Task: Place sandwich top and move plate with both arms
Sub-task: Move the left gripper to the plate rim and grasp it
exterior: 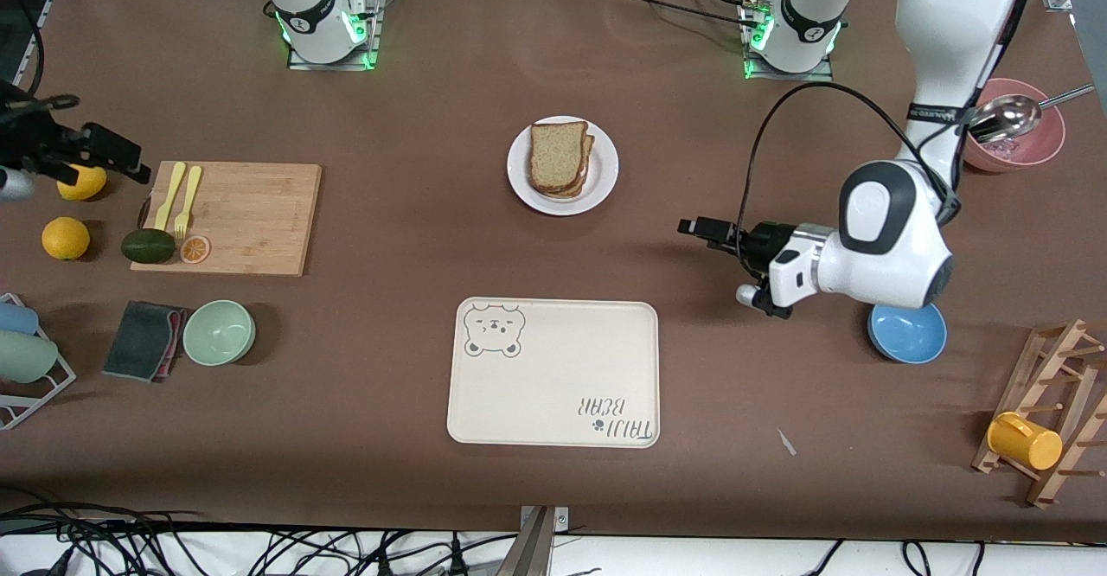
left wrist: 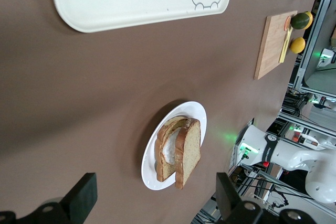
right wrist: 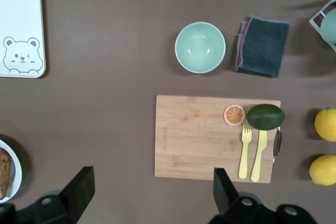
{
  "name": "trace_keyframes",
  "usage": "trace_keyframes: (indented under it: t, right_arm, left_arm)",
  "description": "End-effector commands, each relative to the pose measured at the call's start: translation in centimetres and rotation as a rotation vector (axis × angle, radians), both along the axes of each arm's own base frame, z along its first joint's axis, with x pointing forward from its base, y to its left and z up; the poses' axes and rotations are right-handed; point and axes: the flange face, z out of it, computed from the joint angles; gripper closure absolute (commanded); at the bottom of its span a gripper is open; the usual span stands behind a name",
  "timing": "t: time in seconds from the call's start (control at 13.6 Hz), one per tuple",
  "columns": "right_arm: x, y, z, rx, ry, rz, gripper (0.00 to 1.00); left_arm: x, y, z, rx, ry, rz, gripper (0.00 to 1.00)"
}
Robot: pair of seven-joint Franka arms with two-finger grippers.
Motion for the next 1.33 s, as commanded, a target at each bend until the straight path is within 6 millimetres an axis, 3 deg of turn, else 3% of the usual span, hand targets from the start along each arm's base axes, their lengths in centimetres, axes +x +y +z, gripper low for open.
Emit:
trace_keyframes:
  t: [0.0,0.22,0.37,0.59,0.74,0.88,1.03,1.18,1.25]
  right_arm:
    - [-2.6,1.7,0.4,-0.033,-0.038,0.038,0.0]
    - [-1.5,1.2,0.7,-0.042,-0.038,0.035,0.0]
    - [-0.1,1.1,0.8,-0.042,-0.029,0.034,0.0]
    - [0.2,1.5,0.8,-0.036,-0.018,0.035,0.0]
    - [0.2,2.1,1.0,-0.039,-0.021,0.043,0.0]
    - [0.4,2.2,0.8,-0.039,-0.023,0.043,0.0]
    - [0.3,2.0,0.5,-0.04,-0.01,0.039,0.0]
    - [0.4,2.2,0.5,-0.04,-0.01,0.04,0.0]
    - [0.4,2.3,0.5,-0.04,-0.01,0.042,0.0]
  left_arm:
    - [-4.3,-0.8,-0.9,-0.069,0.006,0.054,0.05]
    - [-5.6,-1.8,-2.8,-0.069,0.007,0.052,0.03]
    - [-5.5,-1.7,-3.0,-0.064,0.002,0.056,0.01]
    - [-5.3,-1.5,-3.9,-0.038,-0.014,0.078,0.01]
    - [-6.4,-2.6,-5.3,-0.055,0.026,0.09,0.13]
    - [-7.8,-3.5,-7.3,-0.114,0.034,0.08,0.15]
    - [-8.6,-3.7,-9.4,-0.188,0.007,0.054,0.08]
    - [-8.7,-3.9,-9.2,-0.194,-0.009,0.045,0.05]
    - [-9.3,-5.3,-9.3,-0.198,-0.03,0.014,0.01]
